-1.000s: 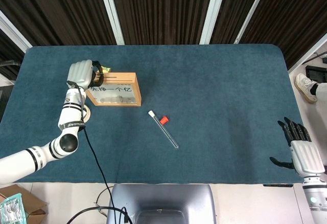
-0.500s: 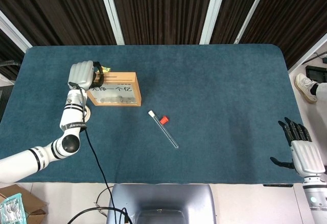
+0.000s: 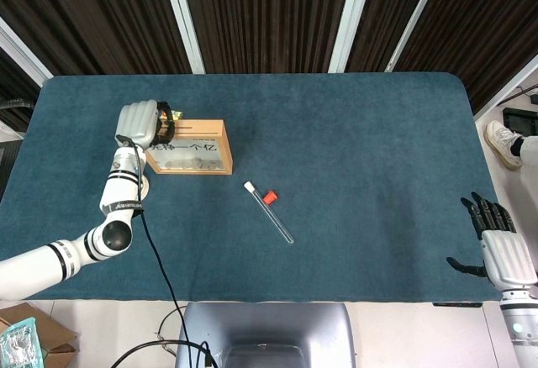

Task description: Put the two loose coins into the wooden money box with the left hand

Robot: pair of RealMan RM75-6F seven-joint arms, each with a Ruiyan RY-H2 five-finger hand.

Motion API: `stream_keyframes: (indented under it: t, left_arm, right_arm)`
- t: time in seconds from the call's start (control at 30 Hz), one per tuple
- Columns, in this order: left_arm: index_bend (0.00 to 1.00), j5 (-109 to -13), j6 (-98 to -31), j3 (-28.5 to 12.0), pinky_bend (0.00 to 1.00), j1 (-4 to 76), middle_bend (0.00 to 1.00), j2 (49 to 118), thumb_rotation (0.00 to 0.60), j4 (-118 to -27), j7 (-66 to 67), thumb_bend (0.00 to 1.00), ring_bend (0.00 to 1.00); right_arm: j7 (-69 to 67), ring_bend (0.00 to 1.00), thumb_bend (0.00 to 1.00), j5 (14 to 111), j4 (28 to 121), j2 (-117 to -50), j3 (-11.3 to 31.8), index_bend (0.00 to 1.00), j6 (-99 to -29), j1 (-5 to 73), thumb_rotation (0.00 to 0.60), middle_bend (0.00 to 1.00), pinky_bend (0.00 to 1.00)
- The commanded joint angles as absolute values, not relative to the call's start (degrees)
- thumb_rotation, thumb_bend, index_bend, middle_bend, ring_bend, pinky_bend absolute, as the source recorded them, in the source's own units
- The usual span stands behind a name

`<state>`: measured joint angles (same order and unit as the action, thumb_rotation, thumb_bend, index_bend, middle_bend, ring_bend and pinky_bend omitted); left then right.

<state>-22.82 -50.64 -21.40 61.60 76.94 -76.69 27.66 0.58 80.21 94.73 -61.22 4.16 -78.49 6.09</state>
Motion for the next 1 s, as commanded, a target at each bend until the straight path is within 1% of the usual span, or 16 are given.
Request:
stream_keyframes:
  t: [0.03,0.43,1.0]
  left_arm:
    - [0.67,-23.3,-51.4,-21.3,1.00,61.5,1.00,76.5,0.600,-77.6,27.6,0.43,1.00]
    - [0.67,-23.5,-53.0,-21.0,1.00,61.7,1.00,75.9,0.600,-80.2,28.1,0.42,1.00]
    - [0.67,-23.8,-52.8,-20.9,1.00,62.1,1.00,77.0,0.600,-78.3,27.7,0.42,1.00]
  right_arm:
    - [0.6,0.00,0.11,80.3,94.8,-61.2,4.1,0.00,-78.5,6.1,0.600,0.00,0.00]
    - [0.4,0.00,0.11,80.7,94.9,-61.1,4.0,0.00,-78.7,6.0,0.600,0.00,0.00]
    - [-0.4,0.00,0.11,80.7,94.8,-60.8,4.1,0.00,-79.0,5.8,0.600,0.00,0.00]
